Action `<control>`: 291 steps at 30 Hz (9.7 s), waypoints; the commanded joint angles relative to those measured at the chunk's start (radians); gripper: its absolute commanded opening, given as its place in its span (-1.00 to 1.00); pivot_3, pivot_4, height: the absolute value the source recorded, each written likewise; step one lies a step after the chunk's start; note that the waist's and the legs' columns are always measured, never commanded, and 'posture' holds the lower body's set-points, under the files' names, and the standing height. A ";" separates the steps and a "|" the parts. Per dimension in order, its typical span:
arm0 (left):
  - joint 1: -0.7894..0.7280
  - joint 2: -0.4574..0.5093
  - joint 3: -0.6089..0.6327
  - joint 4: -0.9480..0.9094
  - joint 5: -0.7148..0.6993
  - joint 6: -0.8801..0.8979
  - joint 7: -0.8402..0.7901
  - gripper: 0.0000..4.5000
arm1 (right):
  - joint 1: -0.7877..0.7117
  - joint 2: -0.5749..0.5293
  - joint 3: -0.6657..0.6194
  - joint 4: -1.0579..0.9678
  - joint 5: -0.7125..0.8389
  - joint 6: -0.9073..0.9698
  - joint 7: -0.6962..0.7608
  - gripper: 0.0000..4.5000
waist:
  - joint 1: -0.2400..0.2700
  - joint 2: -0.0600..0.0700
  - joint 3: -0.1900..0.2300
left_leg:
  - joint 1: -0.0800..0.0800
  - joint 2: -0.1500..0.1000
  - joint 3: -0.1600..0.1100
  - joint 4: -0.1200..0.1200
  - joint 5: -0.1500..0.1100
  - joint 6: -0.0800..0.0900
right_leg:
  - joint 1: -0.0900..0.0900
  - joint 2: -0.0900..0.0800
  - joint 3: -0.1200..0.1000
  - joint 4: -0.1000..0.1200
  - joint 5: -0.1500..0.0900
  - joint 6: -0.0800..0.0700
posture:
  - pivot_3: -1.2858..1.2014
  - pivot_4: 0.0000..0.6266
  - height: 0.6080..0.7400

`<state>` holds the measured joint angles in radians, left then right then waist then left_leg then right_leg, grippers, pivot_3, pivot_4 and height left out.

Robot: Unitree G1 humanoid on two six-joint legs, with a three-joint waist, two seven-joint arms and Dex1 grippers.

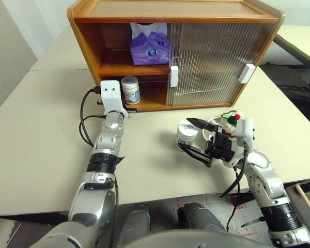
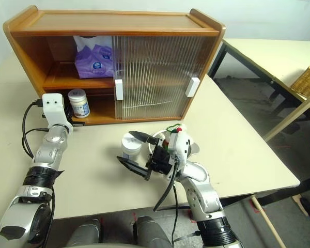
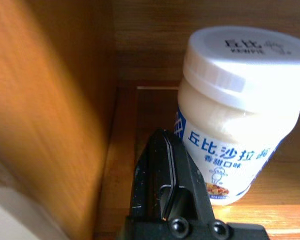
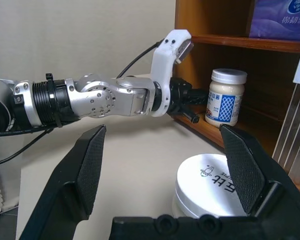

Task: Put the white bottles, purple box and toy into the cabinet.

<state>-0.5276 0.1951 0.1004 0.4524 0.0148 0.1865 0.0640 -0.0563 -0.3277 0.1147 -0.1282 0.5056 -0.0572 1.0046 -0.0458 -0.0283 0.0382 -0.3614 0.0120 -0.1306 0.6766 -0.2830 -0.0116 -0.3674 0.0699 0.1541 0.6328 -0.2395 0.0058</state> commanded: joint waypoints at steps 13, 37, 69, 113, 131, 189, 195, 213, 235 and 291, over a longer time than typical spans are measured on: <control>-0.079 -0.015 -0.033 0.134 0.015 -0.050 -0.035 -0.99 | 0.014 -0.007 -0.016 0.004 -0.007 -0.015 -0.001 1.00 | -0.004 0.000 0.000 | 0.006 0.000 0.000 0.001 0.000 0.001 | 0.007 0.000 0.000 0.000 -0.001 0.002 | -0.06 -0.92 1.00; -0.168 -0.052 -0.076 0.277 0.036 -0.118 -0.086 -0.99 | 0.031 0.000 -0.027 0.022 0.001 -0.038 0.009 1.00 | -0.019 0.000 0.000 | 0.008 -0.001 0.000 0.001 0.003 0.003 | 0.009 0.000 0.000 0.000 -0.002 0.008 | -0.08 -0.92 1.00; -0.182 -0.061 -0.098 0.329 0.039 -0.174 -0.121 -0.99 | 0.093 -0.001 -0.068 0.027 -0.046 -0.071 -0.109 1.00 | -0.042 0.000 -0.001 | 0.009 -0.001 0.000 0.001 0.003 0.004 | 0.010 0.000 0.000 0.000 -0.004 0.014 | -0.09 -0.96 1.00; 0.249 0.217 -0.350 -0.236 -0.212 -0.135 -1.119 0.99 | 0.105 0.005 -0.042 -0.042 -0.032 -0.047 -0.097 1.00 | -0.062 0.018 -0.018 | -0.010 0.012 -0.012 0.001 -0.001 -0.003 | -0.012 0.002 -0.001 0.001 0.005 -0.008 | -0.12 -0.93 1.00; 0.251 0.093 -0.383 -0.154 -0.167 -0.104 -1.044 0.82 | 0.110 -0.027 -0.060 -0.060 -0.018 -0.028 -0.088 1.00 | -0.077 0.023 -0.023 | -0.010 0.011 -0.012 0.001 0.000 -0.001 | -0.011 0.002 -0.001 0.000 0.000 0.002 | -0.13 -0.95 1.00; 0.005 0.018 -0.005 0.063 -0.079 -0.072 -0.176 0.39 | 0.030 -0.013 -0.013 0.024 -0.020 -0.006 0.010 1.00 | -0.027 0.014 -0.016 | -0.003 0.005 0.002 0.001 0.001 0.001 | -0.002 0.002 -0.002 -0.001 0.004 -0.003 | -0.06 -0.95 1.00; -0.053 0.018 0.010 0.169 -0.084 -0.116 -0.152 0.39 | 0.028 -0.019 -0.019 0.021 -0.016 -0.004 0.012 1.00 | -0.029 0.014 -0.016 | -0.001 0.004 0.002 0.001 0.002 0.002 | -0.001 0.002 -0.002 0.000 0.004 0.001 | -0.06 -0.95 1.00; -0.230 0.014 0.042 0.480 -0.098 -0.210 -0.134 0.39 | 0.033 -0.034 -0.029 0.008 -0.003 0.002 0.012 1.00 | -0.029 0.012 -0.015 | -0.001 0.003 0.001 0.002 0.004 0.005 | 0.001 0.002 -0.001 0.000 0.002 0.009 | -0.06 -0.92 1.00; -0.207 -0.012 0.044 0.464 -0.098 -0.208 -0.127 0.99 | 0.022 -0.031 -0.020 -0.020 0.007 0.033 0.001 1.00 | -0.029 0.007 -0.011 | 0.006 0.000 0.001 0.001 0.006 0.006 | 0.008 0.001 -0.001 -0.001 0.001 0.012 | -0.05 -0.92 1.00; 0.232 0.055 -0.232 -0.702 -0.219 0.161 -0.543 -0.20 | 0.210 -0.005 -0.206 0.076 0.116 -0.161 0.116 -0.27 | -0.032 0.007 -0.011 | 0.005 0.001 0.001 0.001 -0.001 0.000 | 0.003 0.000 -0.001 0.000 -0.002 0.001 | -0.07 -0.93 1.00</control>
<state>-0.2877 0.2516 -0.1227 -0.2552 -0.2067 0.3407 -0.4794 0.1548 -0.3269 -0.0701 -0.0373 0.6136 -0.2161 1.1212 -0.0782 -0.0213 0.0270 -0.3566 0.0135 -0.1299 0.6772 -0.2840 -0.0120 -0.3638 0.0699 0.1530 0.6326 -0.2418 0.0073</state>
